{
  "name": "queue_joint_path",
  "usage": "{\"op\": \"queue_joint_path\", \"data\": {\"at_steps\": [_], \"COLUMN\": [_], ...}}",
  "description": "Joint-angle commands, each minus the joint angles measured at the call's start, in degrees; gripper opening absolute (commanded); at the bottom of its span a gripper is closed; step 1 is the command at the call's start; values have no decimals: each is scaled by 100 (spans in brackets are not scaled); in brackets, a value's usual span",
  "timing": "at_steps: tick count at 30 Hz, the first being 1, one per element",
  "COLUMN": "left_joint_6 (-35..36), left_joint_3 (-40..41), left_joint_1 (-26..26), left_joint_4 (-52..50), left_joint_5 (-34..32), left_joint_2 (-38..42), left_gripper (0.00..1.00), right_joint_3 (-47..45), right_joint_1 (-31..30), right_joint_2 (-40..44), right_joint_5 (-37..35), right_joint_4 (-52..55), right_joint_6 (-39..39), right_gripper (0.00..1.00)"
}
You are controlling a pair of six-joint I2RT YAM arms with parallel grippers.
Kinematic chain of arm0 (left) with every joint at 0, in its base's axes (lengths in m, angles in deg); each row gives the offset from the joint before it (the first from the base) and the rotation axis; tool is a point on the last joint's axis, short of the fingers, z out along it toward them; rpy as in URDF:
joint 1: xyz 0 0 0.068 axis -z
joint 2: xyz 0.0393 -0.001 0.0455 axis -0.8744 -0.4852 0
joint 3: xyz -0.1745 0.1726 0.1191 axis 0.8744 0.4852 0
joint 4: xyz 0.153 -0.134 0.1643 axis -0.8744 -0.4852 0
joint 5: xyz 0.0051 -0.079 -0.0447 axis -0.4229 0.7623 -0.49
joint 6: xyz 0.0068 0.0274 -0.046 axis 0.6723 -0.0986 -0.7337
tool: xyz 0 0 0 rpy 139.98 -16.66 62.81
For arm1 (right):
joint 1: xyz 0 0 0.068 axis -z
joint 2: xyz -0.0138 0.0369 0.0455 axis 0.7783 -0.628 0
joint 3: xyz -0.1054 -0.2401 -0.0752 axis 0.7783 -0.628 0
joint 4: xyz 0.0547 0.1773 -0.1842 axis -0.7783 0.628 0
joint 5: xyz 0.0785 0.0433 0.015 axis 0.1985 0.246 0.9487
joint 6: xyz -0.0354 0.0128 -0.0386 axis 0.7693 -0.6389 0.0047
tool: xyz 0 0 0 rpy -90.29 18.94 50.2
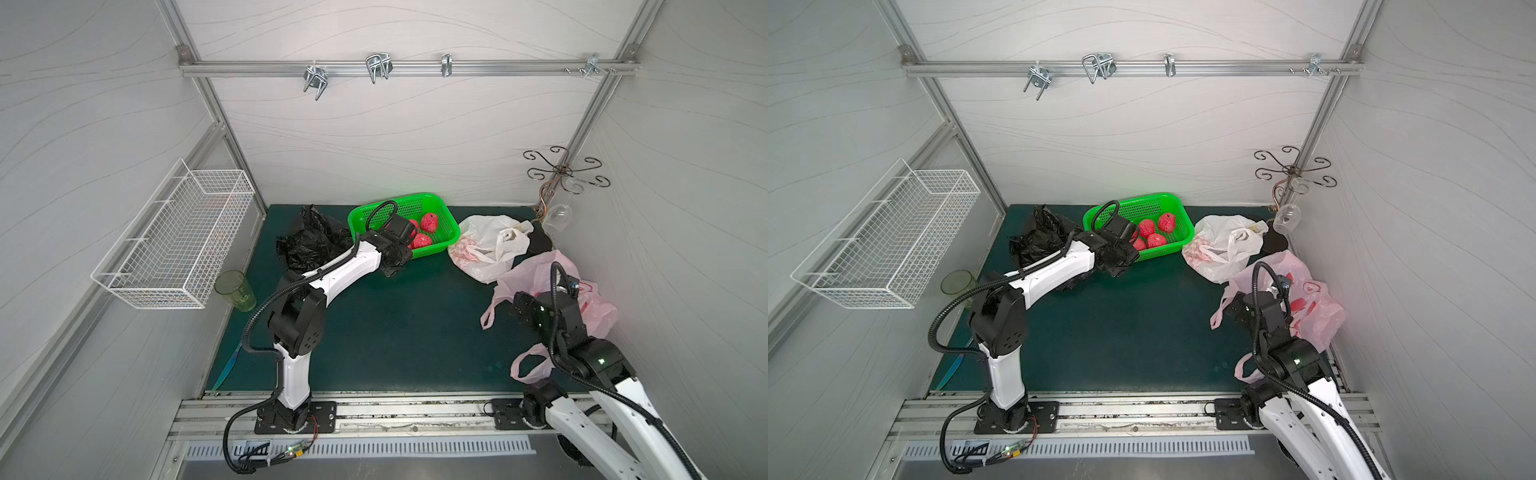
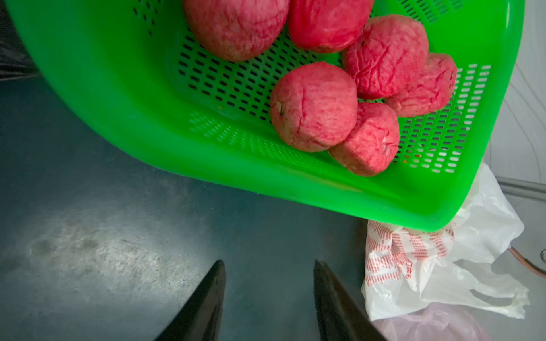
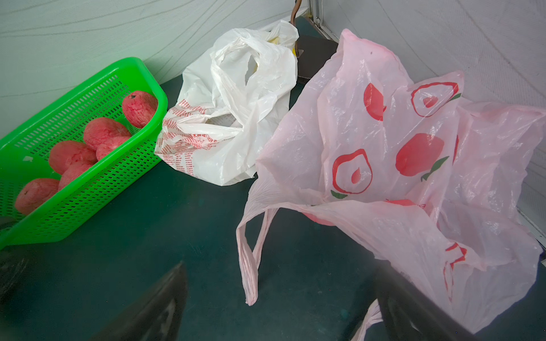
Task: Untie the knot of a plastic bag & take out the apple
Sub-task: Move the basket to the center of the board.
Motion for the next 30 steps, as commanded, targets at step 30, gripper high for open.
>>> {"op": "queue_joint_path", "data": {"at_steps": [30], "left_joint_6": [-1099], "left_joint_3": [-377], "left_joint_1": [-281], "left_joint_4": [802], "left_joint_5": [-213], "left_joint_2": [-745], "left_gripper": [50], "right_joint_3": [-209], "right_joint_1": [-35], "right_joint_2": [15], "right_joint_5": [-40], "right_joint_4": [-223], "right_joint_6": [36], "right_gripper": [99]}}
